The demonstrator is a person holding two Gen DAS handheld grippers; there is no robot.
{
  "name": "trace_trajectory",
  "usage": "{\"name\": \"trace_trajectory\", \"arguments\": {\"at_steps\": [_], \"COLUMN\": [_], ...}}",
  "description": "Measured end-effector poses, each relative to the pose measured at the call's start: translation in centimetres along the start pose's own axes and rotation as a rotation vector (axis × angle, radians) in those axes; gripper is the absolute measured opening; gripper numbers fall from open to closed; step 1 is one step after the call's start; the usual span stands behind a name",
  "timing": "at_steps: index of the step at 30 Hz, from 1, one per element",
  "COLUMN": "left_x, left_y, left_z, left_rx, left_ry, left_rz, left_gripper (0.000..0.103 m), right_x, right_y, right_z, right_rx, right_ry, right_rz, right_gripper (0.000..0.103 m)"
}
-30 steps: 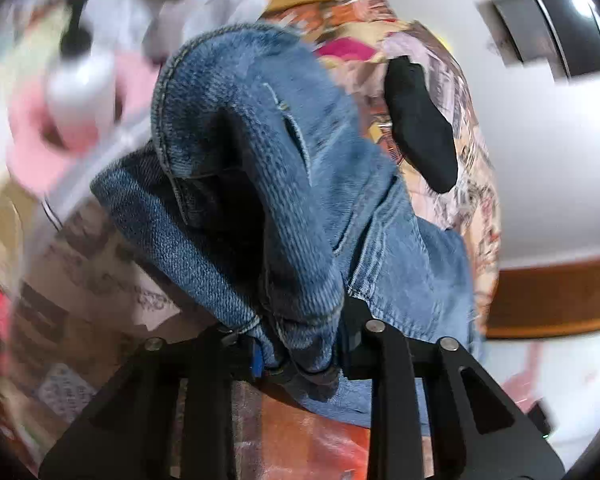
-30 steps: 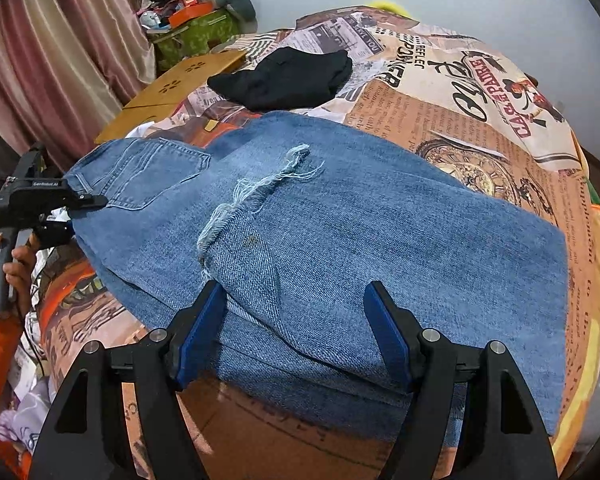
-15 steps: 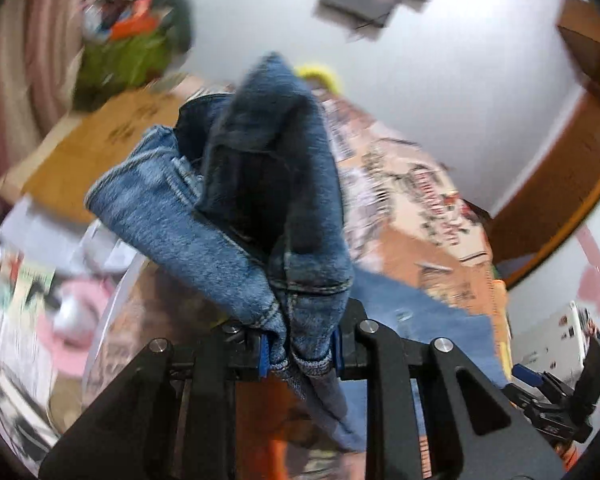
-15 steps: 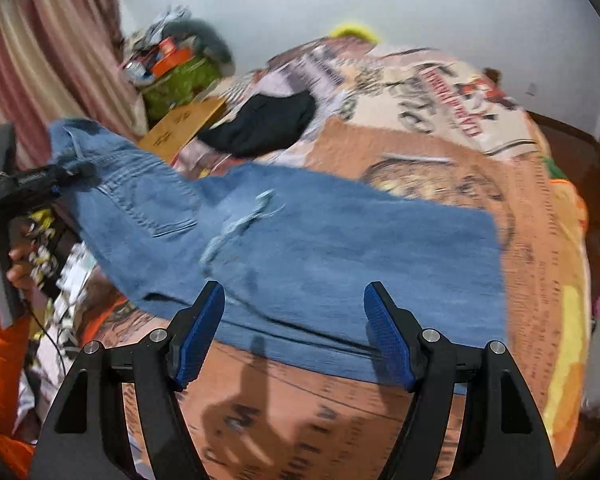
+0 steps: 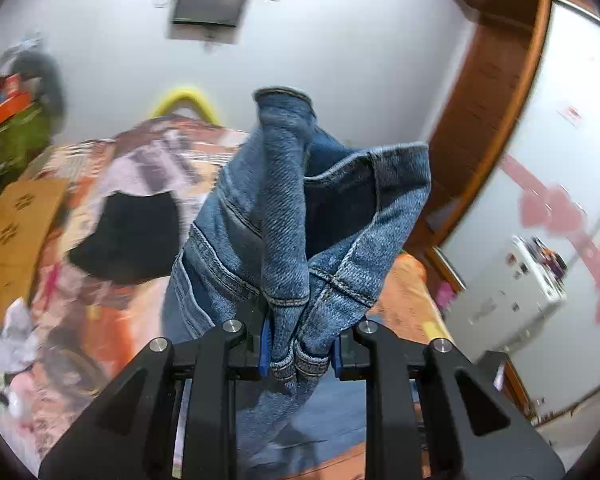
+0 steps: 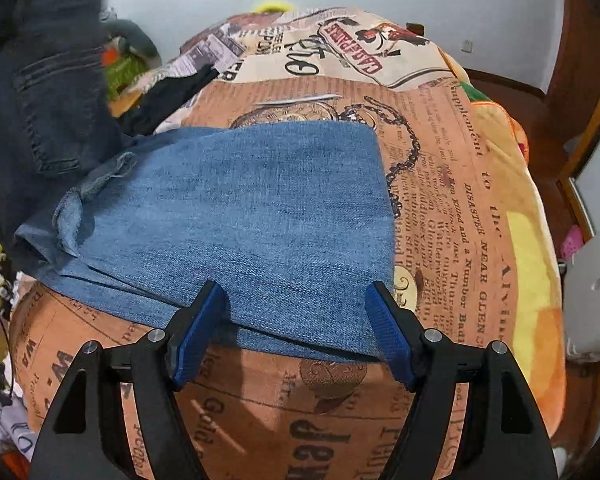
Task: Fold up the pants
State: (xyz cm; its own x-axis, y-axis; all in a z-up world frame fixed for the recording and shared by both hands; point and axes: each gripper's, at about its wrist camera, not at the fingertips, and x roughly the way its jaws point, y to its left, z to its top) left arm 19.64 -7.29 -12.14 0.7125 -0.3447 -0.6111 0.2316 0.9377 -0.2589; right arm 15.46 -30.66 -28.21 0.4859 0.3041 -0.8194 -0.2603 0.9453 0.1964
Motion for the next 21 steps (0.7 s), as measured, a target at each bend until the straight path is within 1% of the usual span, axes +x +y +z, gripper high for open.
{"name": "trace_trajectory", "arguments": {"at_steps": [2, 4, 5, 7, 9, 10, 11, 13, 14, 15, 17, 19, 21], "left_x": [1.7, 3.4, 4.8, 6.6, 9.0, 10.5, 11.3, 13.5, 14.1, 14.6, 14.5, 14.4, 14.1], "left_y": [-2.4, -4.3, -5.6, -7.4, -8.8, -9.4, -9.6, -9.9, -10.0, -10.2, -11.1, -11.6, -11.9], "left_z": [0.1, 0.0, -0.3, -1.3, -3.3, -4.6, -5.4, -8.0, -8.9, -9.7, -10.8, -11.2, -11.6], "left_rx": [0.039, 0.056, 0.072, 0.098, 0.121, 0.128, 0.129, 0.144, 0.154, 0.170, 0.206, 0.242, 0.253], "left_ry": [0.024, 0.061, 0.092, 0.137, 0.206, 0.255, 0.285, 0.372, 0.397, 0.414, 0.417, 0.409, 0.409], "left_rz": [-0.048, -0.089, -0.113, -0.129, -0.139, -0.149, -0.155, -0.169, -0.170, -0.164, -0.148, -0.134, -0.129], "left_gripper": [0.022, 0.021, 0.021, 0.021, 0.021, 0.021, 0.021, 0.021, 0.021, 0.021, 0.021, 0.021, 0.021], "right_x": [-0.1, -0.2, -0.2, -0.3, -0.5, -0.8, -1.1, -1.7, -2.0, -2.3, -2.9, -3.4, -3.9], "right_y": [-0.2, -0.4, -0.5, -0.6, -0.7, -0.8, -0.9, -1.4, -1.6, -2.0, -2.8, -3.5, -4.0], "right_z": [-0.1, -0.4, -0.4, -0.5, -0.7, -0.8, -1.0, -1.5, -1.8, -2.1, -2.8, -3.6, -4.1], "right_rx": [0.009, 0.010, 0.011, 0.014, 0.020, 0.025, 0.030, 0.044, 0.052, 0.062, 0.083, 0.105, 0.116], "right_ry": [-0.002, -0.008, -0.010, -0.014, -0.017, -0.018, -0.019, -0.017, -0.014, -0.013, -0.012, -0.008, -0.009], "right_rz": [0.013, 0.022, 0.026, 0.033, 0.037, 0.041, 0.044, 0.050, 0.051, 0.047, 0.034, 0.018, 0.005], "right_gripper": [0.072, 0.072, 0.072, 0.072, 0.072, 0.072, 0.072, 0.071, 0.071, 0.071, 0.071, 0.071, 0.071]}}
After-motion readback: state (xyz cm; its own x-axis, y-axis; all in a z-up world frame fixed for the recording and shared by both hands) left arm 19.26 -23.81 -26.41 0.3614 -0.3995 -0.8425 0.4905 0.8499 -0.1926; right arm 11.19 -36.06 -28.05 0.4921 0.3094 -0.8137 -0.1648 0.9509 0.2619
